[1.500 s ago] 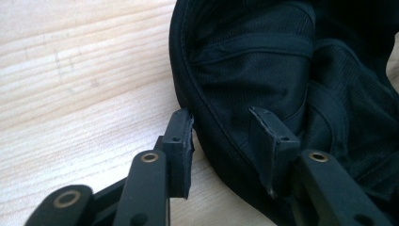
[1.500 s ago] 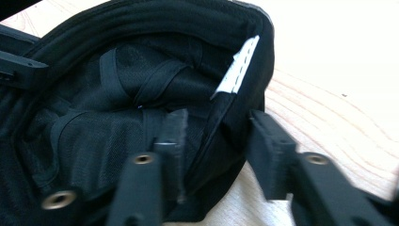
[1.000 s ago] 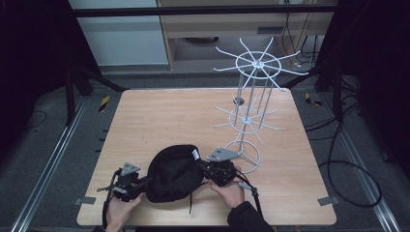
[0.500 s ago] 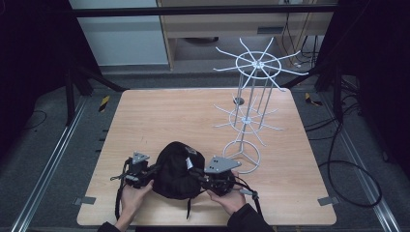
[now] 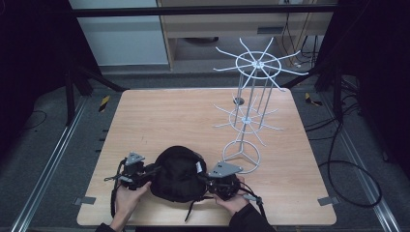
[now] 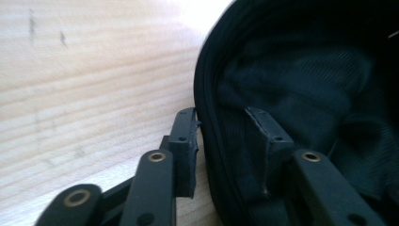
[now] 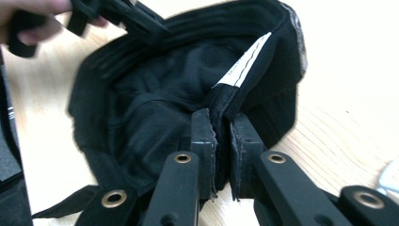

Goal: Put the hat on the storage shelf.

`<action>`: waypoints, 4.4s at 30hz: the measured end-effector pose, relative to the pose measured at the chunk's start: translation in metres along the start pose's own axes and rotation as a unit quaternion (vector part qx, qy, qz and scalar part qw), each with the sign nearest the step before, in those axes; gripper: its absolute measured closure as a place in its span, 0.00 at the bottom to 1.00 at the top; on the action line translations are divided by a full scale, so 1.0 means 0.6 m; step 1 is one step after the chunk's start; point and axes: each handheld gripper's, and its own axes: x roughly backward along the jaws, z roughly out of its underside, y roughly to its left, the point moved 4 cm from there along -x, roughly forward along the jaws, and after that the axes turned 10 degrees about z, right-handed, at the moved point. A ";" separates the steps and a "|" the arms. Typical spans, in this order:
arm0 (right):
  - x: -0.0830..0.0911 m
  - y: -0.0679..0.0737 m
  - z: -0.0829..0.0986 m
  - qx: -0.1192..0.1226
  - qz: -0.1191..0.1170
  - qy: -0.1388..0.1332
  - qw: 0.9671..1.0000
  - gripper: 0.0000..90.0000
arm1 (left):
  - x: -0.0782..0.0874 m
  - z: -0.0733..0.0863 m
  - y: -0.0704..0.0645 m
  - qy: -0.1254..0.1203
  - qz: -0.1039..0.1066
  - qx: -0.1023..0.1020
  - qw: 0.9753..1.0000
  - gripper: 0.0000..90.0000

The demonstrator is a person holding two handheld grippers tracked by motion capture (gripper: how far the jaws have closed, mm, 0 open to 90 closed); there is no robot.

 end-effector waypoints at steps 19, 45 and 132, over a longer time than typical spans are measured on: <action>0.006 -0.006 -0.002 -0.003 0.015 -0.005 1.000 0.92 | 0.035 -0.020 -0.041 -0.002 -0.009 -0.026 1.000 0.63; -0.013 -0.047 -0.016 -0.068 0.043 0.013 0.997 0.55 | 0.038 -0.002 -0.033 -0.015 -0.012 -0.054 0.998 0.93; -0.005 0.065 0.009 0.100 -0.038 -0.006 0.994 0.90 | -0.042 -0.067 -0.142 -0.042 0.083 -0.015 0.996 0.52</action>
